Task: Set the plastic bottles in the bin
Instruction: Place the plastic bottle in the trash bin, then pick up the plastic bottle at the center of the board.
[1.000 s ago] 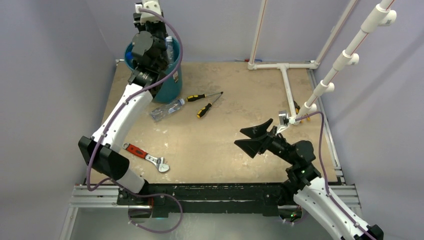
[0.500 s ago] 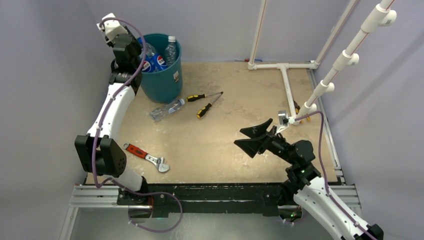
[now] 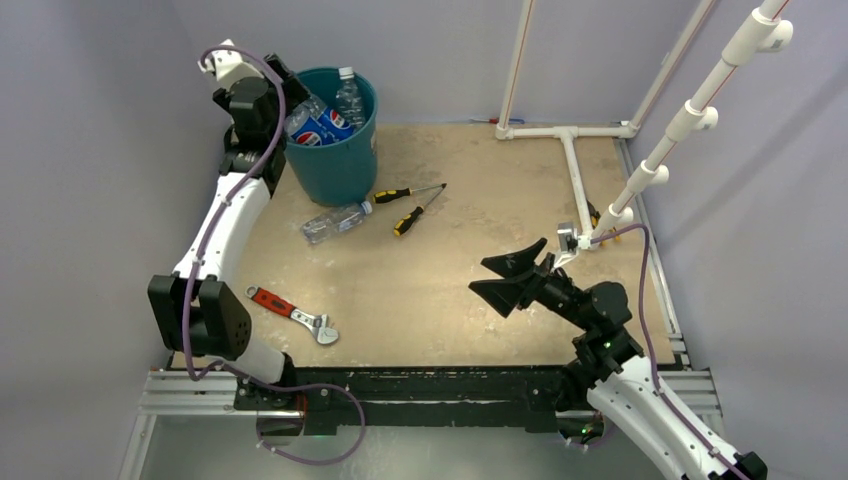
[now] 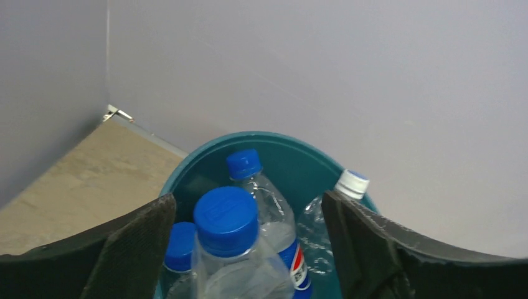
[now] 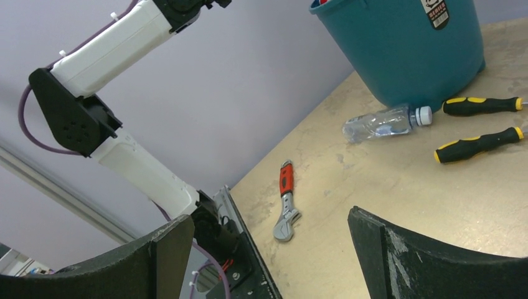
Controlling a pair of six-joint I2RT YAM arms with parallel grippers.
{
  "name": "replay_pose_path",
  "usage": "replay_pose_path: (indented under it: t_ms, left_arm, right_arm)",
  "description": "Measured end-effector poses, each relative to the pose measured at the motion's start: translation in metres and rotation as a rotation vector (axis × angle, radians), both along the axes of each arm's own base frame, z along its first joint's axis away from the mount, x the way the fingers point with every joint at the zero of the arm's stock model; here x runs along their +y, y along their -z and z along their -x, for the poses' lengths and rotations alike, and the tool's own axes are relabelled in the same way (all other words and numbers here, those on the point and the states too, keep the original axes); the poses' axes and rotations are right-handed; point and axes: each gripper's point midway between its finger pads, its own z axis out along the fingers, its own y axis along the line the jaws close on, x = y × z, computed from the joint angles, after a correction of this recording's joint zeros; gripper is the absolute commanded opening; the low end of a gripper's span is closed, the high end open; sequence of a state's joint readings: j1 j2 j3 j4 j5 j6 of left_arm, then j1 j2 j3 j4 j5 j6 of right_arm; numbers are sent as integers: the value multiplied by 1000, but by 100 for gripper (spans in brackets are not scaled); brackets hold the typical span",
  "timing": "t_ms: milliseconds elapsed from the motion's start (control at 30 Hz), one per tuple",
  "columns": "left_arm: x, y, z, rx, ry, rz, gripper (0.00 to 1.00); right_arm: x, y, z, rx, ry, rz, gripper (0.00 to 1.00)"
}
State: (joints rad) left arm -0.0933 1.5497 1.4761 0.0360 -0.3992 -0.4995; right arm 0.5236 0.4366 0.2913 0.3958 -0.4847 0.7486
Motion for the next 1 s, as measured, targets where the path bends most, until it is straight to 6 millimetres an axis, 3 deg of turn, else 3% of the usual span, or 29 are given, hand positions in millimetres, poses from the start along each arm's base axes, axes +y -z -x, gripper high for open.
replay_pose_path:
  t_ms: [167,300,433,500,633,700,833,1000]
  left_arm:
    - [1,-29,18,-60,-1,11,98]
    - [8,-67,47,-137,-23,26,99]
    - [21,-97,98,-216,-80,62,99]
    - [27,-95,126,-235,-103,84,99]
    - [33,-62,173,-205,-120,145,99]
    - [29,-32,185,-161,-107,187,99]
    - [15,43,193,-29,-52,266,99]
    - [-8,167,194,247,-20,395,98]
  right_arm:
    - [0,2,-1,3,1,7,98]
    - [1,5,-3,13,2,17,98]
    - [4,10,-7,30,2,26,98]
    - [5,11,-9,32,1,27,98]
    - [7,9,-12,25,0,21,98]
    - [9,7,-14,18,-3,11,98]
    - [13,12,-20,36,-9,4,98]
    - [17,29,-26,80,-11,13,98]
